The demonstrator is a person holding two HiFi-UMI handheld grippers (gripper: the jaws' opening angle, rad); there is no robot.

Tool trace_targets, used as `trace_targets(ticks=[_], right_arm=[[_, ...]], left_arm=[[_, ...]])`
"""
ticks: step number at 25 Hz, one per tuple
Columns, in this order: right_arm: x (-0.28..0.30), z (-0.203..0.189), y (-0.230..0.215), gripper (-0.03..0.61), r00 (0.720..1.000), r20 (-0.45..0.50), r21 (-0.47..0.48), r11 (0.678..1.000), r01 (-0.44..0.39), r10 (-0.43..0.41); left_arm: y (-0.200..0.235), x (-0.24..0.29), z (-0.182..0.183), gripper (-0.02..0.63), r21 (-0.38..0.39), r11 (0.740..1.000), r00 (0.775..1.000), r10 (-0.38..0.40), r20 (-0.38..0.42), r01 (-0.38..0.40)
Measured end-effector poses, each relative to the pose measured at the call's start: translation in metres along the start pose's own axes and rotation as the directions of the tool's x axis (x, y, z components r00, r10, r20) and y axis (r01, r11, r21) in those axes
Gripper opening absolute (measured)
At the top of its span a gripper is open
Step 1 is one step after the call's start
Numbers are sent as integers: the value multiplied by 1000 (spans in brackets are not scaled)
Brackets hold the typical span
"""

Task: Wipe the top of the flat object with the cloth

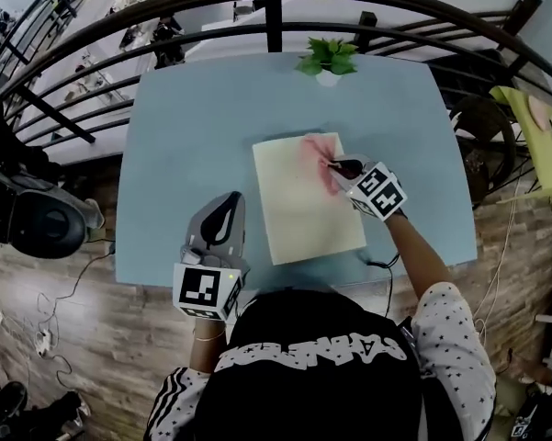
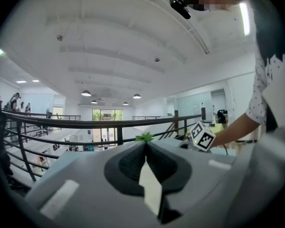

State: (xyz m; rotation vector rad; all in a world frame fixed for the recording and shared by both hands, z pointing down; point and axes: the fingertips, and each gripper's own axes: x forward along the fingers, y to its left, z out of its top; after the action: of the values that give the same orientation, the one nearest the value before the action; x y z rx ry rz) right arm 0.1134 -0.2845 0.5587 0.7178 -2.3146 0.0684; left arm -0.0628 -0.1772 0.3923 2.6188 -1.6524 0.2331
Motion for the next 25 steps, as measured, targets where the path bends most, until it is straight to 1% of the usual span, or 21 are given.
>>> trace_targets(ticks=[4,7,9,11,15,17,19,22,25], right_arm=[[23,1,-27,18,998,-60,-41,999,33,-36],[42,7,-38,19,995,-88,-63,997,39,-44],[55,11,-35,20,994,-103,-85,996,22,-31],[72,18,-28,19,993,-119,-137,991,-11,-6],[102,22,-10,20,985,-171,-257,963,-79,35],[110,19,-3,20,978,-204,-305,947,-104,42],[112,16,0,18,975,-217,-335,935,-116,43],[114,16,-2,18,977,-208,-329,937,-119,51],[114,15,-6,18,978,-202,-326,939,-109,43]], left_arm=[[19,-14,2,0,1,998,998,64,6,-64],[31,-28,1,0,0,993,993,118,0,-118],[38,-37,-1,0,0,988,988,152,-6,-152],[46,-45,-2,0,-4,982,982,188,-6,-188],[56,-57,-4,0,-10,969,969,246,-11,-246],[58,-60,-4,0,-12,965,965,260,-14,-260],[60,-64,-6,0,-11,963,963,269,-19,-269],[62,-65,-7,0,-8,961,961,275,-23,-275],[60,-60,-7,0,-7,964,964,264,-24,-264]])
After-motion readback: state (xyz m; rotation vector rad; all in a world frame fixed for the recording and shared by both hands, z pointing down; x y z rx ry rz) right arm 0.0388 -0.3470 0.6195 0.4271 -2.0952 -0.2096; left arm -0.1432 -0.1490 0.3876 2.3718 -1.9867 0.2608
